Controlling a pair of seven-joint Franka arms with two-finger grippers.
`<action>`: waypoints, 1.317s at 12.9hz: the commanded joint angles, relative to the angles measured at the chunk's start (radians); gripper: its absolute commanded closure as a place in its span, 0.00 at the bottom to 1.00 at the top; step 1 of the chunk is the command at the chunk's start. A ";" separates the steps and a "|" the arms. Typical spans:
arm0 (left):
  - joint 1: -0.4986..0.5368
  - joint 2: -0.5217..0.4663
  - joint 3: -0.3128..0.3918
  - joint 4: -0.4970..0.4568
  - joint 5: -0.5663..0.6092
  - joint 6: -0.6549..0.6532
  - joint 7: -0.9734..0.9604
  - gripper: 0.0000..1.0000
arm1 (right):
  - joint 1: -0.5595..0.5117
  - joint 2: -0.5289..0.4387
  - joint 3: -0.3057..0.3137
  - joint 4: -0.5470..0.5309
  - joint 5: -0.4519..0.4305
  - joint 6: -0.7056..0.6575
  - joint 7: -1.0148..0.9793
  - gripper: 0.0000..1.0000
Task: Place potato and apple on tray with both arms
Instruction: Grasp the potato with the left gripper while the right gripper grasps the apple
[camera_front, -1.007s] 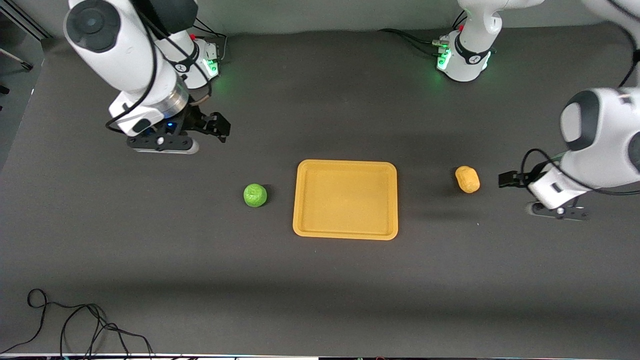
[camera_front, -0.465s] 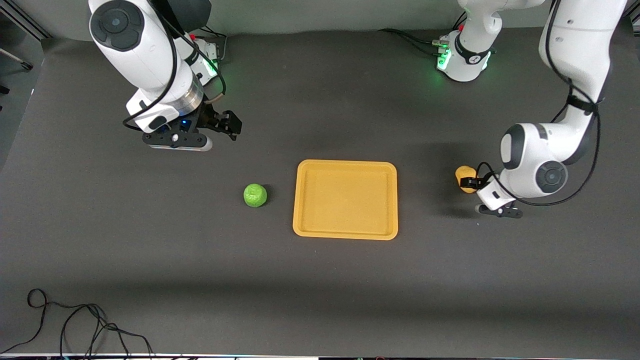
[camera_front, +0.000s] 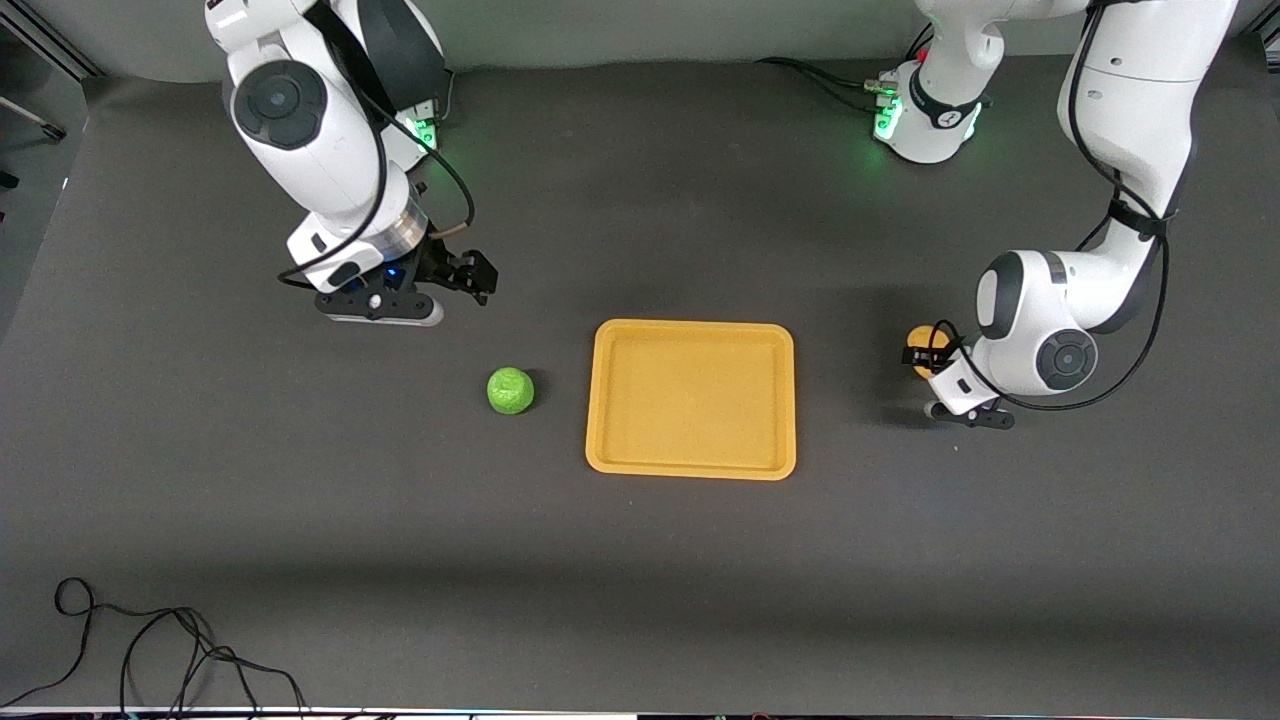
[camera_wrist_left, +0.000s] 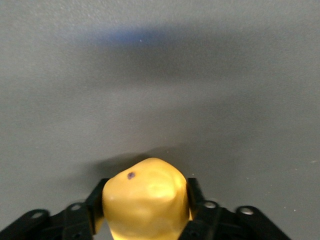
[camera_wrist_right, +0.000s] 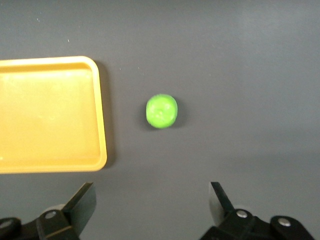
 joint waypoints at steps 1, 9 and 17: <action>-0.008 -0.071 0.007 0.024 -0.014 -0.061 -0.021 0.84 | 0.012 -0.018 -0.006 -0.168 -0.018 0.199 0.010 0.00; -0.230 0.059 -0.131 0.397 -0.071 -0.117 -0.457 0.90 | 0.012 0.299 -0.008 -0.261 -0.038 0.695 0.010 0.00; -0.327 0.185 -0.127 0.391 -0.039 0.029 -0.465 0.66 | 0.001 0.423 -0.014 -0.221 -0.114 0.791 0.010 0.00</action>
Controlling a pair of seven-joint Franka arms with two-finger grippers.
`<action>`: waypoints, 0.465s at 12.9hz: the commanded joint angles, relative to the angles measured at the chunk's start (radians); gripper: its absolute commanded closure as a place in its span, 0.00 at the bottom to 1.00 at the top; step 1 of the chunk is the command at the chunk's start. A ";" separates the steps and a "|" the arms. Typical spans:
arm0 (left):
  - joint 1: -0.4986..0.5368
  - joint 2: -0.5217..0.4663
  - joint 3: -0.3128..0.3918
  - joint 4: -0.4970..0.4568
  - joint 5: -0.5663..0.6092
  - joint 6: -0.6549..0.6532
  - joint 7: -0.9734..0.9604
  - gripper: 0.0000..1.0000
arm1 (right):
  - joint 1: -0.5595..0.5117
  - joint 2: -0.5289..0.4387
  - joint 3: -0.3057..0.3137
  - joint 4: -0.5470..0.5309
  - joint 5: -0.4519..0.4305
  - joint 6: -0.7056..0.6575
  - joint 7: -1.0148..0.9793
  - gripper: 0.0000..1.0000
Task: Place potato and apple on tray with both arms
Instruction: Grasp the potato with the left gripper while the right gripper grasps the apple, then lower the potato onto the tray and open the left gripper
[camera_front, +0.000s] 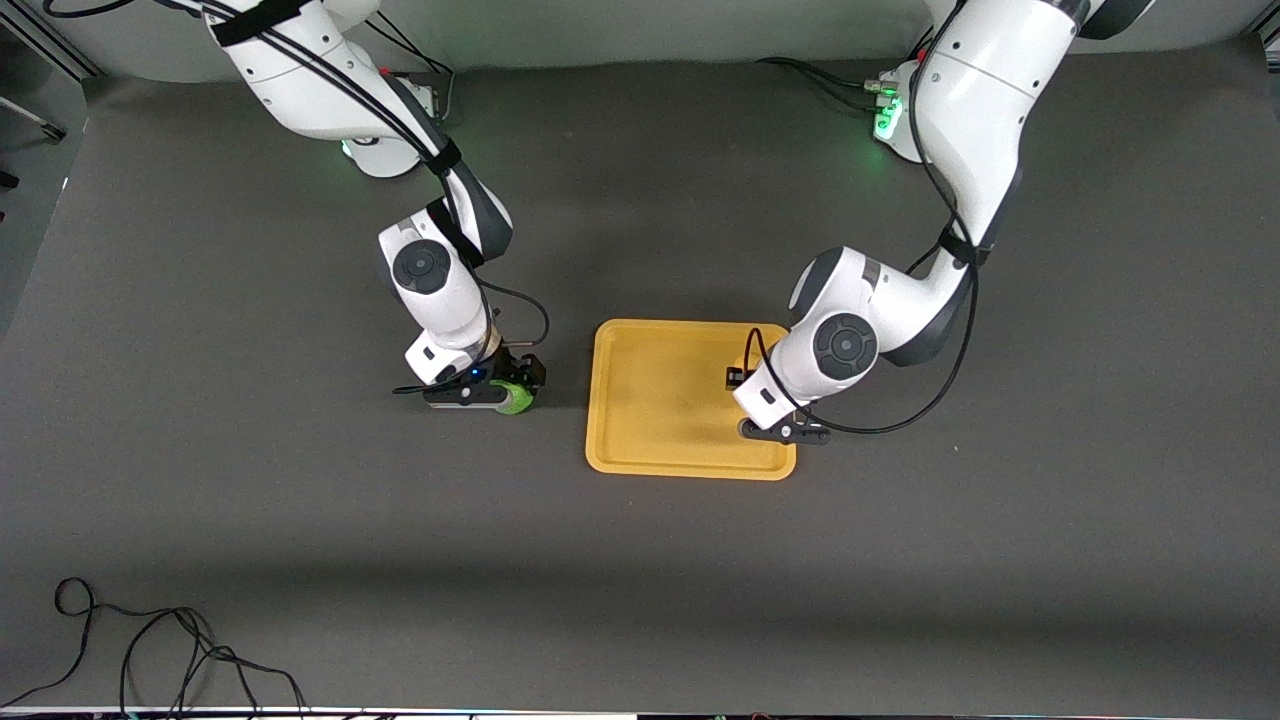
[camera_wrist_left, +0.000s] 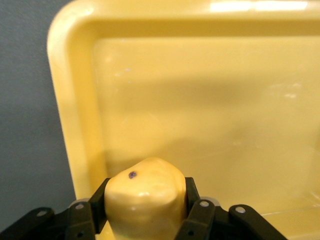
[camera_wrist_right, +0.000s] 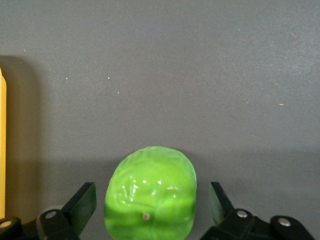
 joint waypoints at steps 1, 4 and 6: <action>-0.018 0.014 0.017 0.025 0.021 -0.007 -0.015 0.57 | 0.005 0.016 -0.003 0.027 -0.018 0.003 0.009 0.00; -0.018 0.023 0.017 0.027 0.021 -0.007 -0.015 0.43 | 0.002 0.024 -0.003 0.028 -0.027 0.005 0.006 0.34; -0.018 0.022 0.018 0.028 0.053 -0.007 -0.015 0.08 | -0.001 0.024 -0.008 0.028 -0.056 0.008 0.006 0.51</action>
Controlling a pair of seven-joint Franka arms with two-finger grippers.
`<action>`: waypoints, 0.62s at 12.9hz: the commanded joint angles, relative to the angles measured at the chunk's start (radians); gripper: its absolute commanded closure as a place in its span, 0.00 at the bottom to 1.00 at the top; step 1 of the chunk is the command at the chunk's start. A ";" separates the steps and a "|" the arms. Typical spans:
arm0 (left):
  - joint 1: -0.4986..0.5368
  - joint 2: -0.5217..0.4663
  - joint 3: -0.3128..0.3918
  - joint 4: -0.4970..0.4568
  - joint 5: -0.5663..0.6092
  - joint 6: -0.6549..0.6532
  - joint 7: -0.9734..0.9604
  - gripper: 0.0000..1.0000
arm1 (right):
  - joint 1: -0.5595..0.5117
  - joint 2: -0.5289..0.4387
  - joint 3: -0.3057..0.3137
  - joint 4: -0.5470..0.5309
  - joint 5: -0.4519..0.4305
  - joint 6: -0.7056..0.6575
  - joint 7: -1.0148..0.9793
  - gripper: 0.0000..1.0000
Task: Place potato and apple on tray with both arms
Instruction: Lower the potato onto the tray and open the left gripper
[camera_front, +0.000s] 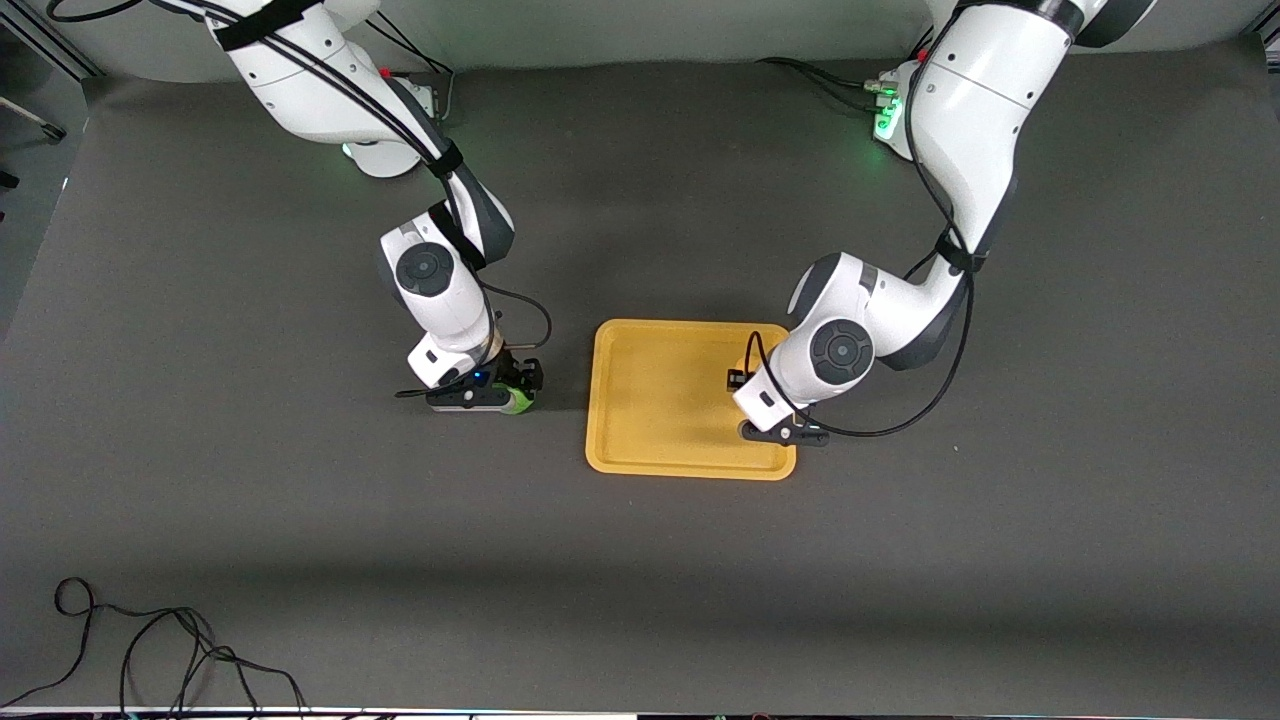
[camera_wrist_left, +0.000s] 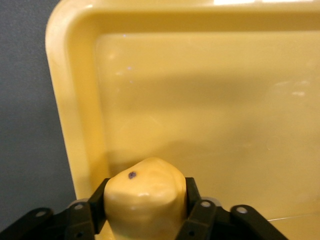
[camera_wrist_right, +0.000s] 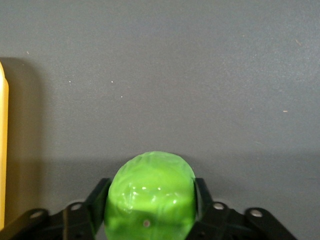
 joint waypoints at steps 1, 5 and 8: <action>-0.017 0.010 0.015 0.028 0.058 -0.009 -0.016 0.04 | -0.001 0.013 -0.009 0.018 -0.034 0.006 0.006 0.51; 0.001 -0.030 0.020 0.031 0.063 -0.034 -0.018 0.01 | -0.001 -0.098 -0.023 0.091 -0.036 -0.203 -0.023 0.51; 0.050 -0.197 0.044 0.032 0.063 -0.212 0.001 0.01 | 0.008 -0.152 -0.021 0.270 -0.025 -0.534 -0.031 0.51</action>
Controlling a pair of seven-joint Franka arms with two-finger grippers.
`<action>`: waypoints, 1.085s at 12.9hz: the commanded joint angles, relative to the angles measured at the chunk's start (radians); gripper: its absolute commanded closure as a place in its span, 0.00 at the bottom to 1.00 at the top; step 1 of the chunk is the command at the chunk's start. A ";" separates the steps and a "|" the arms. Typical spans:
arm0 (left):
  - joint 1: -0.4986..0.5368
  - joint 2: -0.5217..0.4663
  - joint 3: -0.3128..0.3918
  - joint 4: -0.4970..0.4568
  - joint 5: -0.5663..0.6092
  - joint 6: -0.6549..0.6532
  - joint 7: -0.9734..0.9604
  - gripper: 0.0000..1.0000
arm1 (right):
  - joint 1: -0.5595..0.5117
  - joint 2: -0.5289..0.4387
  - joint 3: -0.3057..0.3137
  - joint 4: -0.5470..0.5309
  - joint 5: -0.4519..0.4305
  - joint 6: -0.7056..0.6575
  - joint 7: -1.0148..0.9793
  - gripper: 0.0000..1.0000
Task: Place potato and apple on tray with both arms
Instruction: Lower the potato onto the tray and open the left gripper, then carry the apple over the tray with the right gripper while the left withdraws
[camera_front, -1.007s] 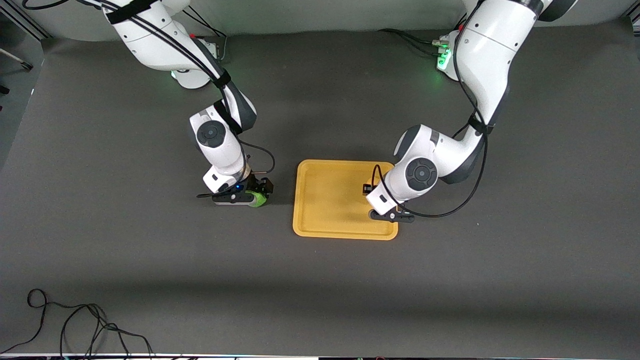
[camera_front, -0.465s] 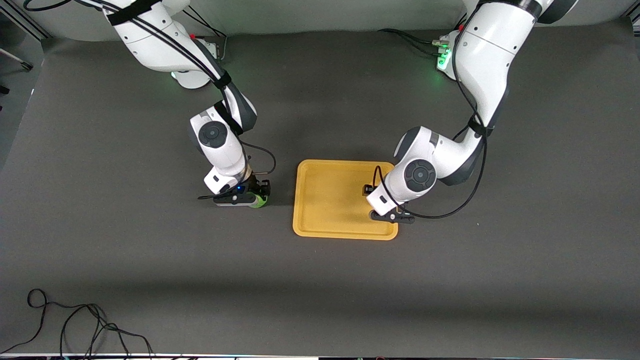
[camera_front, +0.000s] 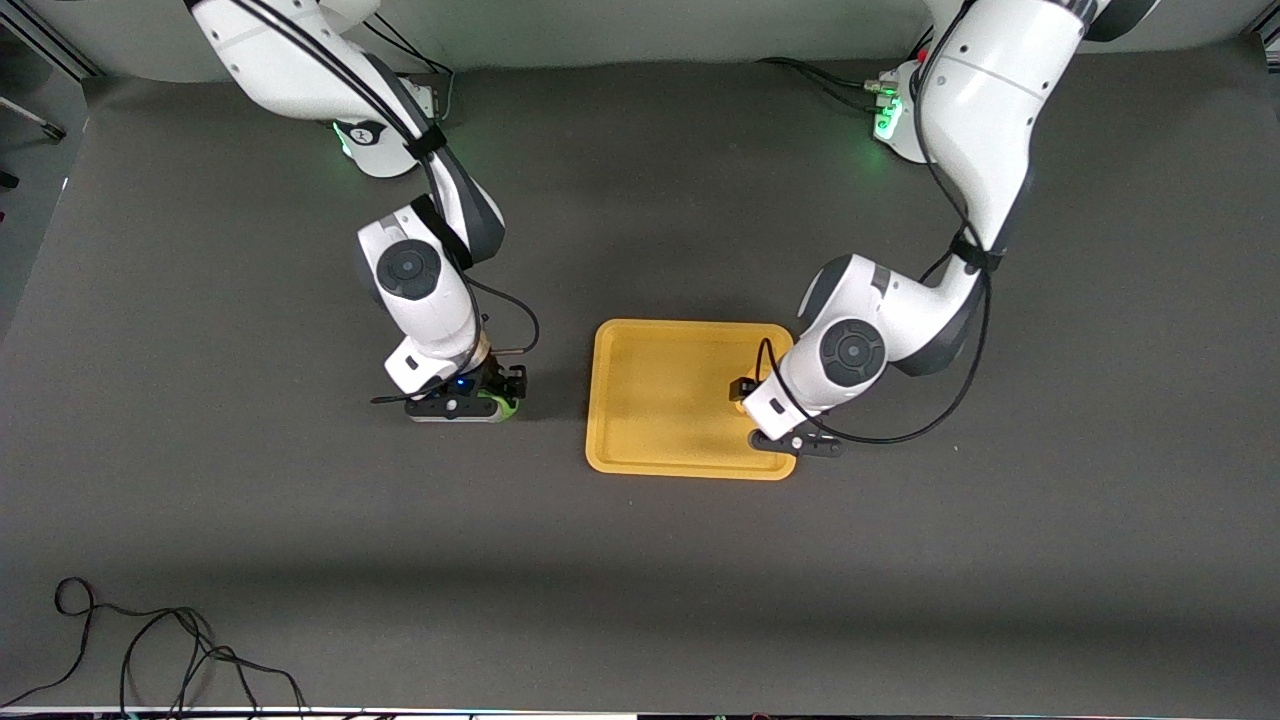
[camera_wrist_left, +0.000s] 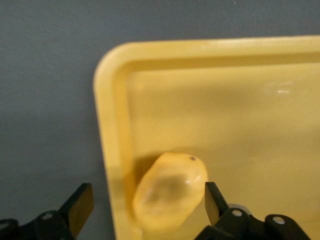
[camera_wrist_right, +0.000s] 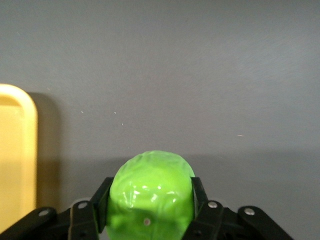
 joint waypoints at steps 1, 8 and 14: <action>0.074 -0.196 0.015 -0.019 0.016 -0.190 0.001 0.01 | 0.010 -0.051 0.007 0.193 0.000 -0.313 -0.014 0.51; 0.197 -0.482 0.024 -0.016 0.191 -0.359 -0.002 0.00 | 0.102 0.045 0.093 0.610 0.061 -0.599 0.139 0.51; 0.209 -0.564 0.053 -0.028 0.187 -0.525 0.044 0.00 | 0.315 0.406 0.084 1.034 0.038 -0.635 0.506 0.51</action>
